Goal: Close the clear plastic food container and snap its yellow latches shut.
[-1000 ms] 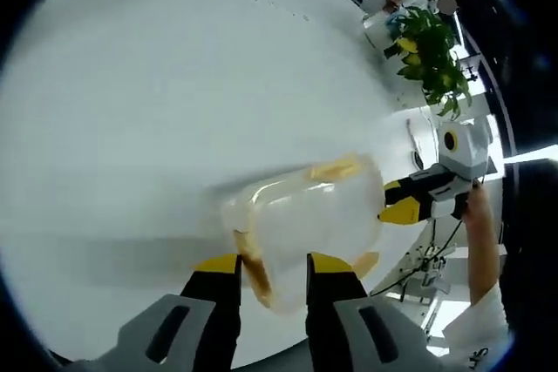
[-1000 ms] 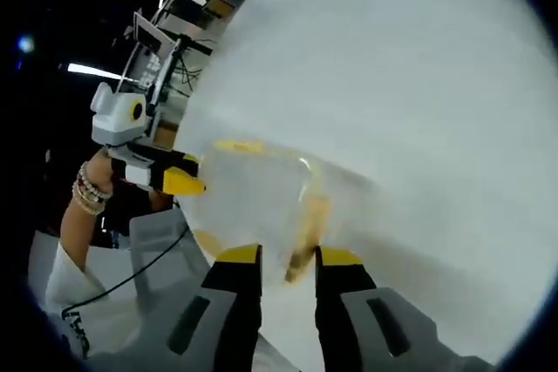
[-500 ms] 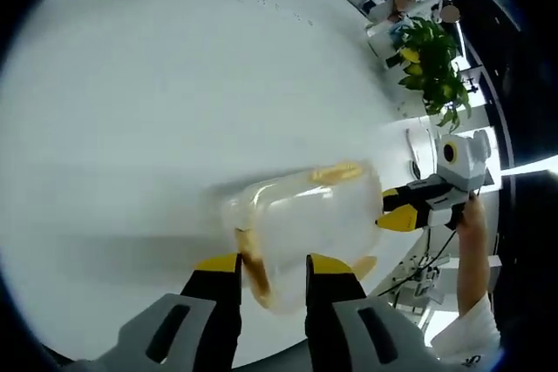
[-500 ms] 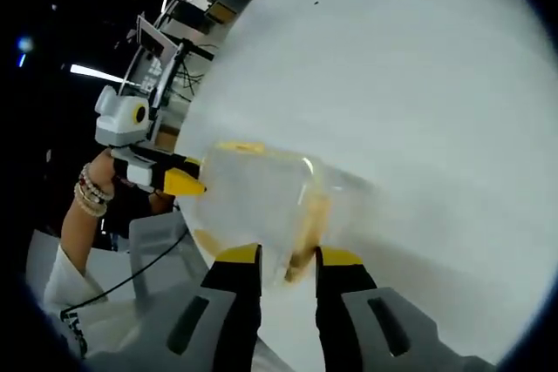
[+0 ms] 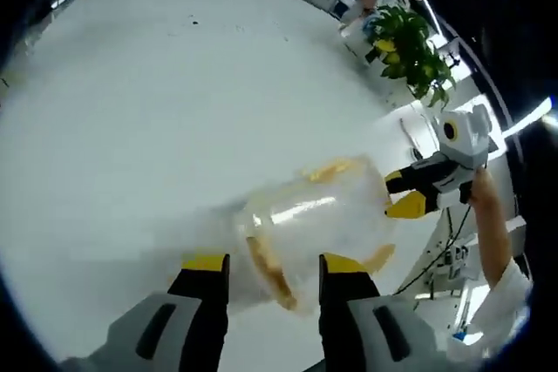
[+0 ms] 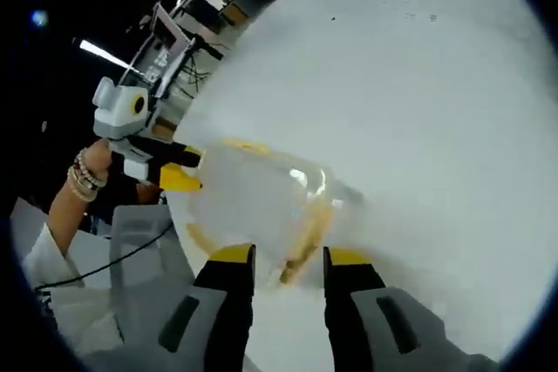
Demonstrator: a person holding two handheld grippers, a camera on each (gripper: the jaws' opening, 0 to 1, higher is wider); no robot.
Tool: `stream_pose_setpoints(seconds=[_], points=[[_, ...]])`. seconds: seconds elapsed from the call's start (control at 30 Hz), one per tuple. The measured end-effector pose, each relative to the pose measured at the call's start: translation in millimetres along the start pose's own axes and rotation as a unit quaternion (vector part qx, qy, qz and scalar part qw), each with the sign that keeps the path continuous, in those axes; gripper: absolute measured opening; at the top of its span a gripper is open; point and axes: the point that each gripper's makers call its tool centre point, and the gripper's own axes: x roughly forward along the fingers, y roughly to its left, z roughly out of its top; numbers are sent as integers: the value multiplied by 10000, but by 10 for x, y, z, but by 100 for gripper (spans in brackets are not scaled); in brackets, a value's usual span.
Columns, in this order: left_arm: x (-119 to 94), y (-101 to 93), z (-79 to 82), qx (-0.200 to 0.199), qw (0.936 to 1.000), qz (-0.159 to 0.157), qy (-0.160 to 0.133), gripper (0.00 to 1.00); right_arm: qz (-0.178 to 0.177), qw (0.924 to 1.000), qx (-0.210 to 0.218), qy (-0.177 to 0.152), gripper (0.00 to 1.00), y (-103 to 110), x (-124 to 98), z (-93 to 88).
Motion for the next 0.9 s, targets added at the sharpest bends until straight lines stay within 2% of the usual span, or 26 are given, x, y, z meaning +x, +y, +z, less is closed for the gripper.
stream_pose_setpoints(seconds=[0.07,0.13,0.17,0.27,0.3,0.33,0.4,0.47,0.5,0.53,0.6,0.63,0.7,0.9], points=[[-59,48,57,467,9986,193,-184,39,-246,9981,-545,134,45,-41,-44,4],[-115,25,129,909,9947,258,-407,35,-457,9953,-846,98,39,-60,-111,87],[-122,13,152,932,9941,258,-489,35,-587,9934,-984,54,34,-74,-141,139],[-170,-112,249,1115,9907,86,-780,33,-542,9907,-1240,-150,29,41,-169,298],[-176,-173,289,1199,9887,-13,-900,28,-373,9901,-1329,-243,26,164,-164,373],[-176,-228,300,1268,9874,-101,-941,23,-323,9898,-1362,-273,23,198,-160,394],[-143,-359,283,1533,9834,-267,-936,17,-58,9862,-1622,-329,14,364,-116,460],[-81,-436,260,1834,9784,-256,-919,17,47,9834,-1782,-344,10,478,-47,506],[-30,-494,169,1956,9776,-352,-694,16,81,9814,-1888,-326,10,541,-3,516],[2,-535,110,1940,9784,-412,-577,14,93,9777,-2079,-296,10,579,30,520],[68,-595,69,1931,9787,-428,-552,11,54,9658,-2584,-216,7,641,105,522],[65,-653,129,2029,9749,-506,-764,11,29,9632,-2683,-156,6,654,135,514],[82,-693,120,2055,9744,-547,-726,11,24,9565,-2918,-39,4,680,218,517],[55,-858,166,2156,9677,-844,-999,11,274,9483,-3160,-102,6,781,358,662]])
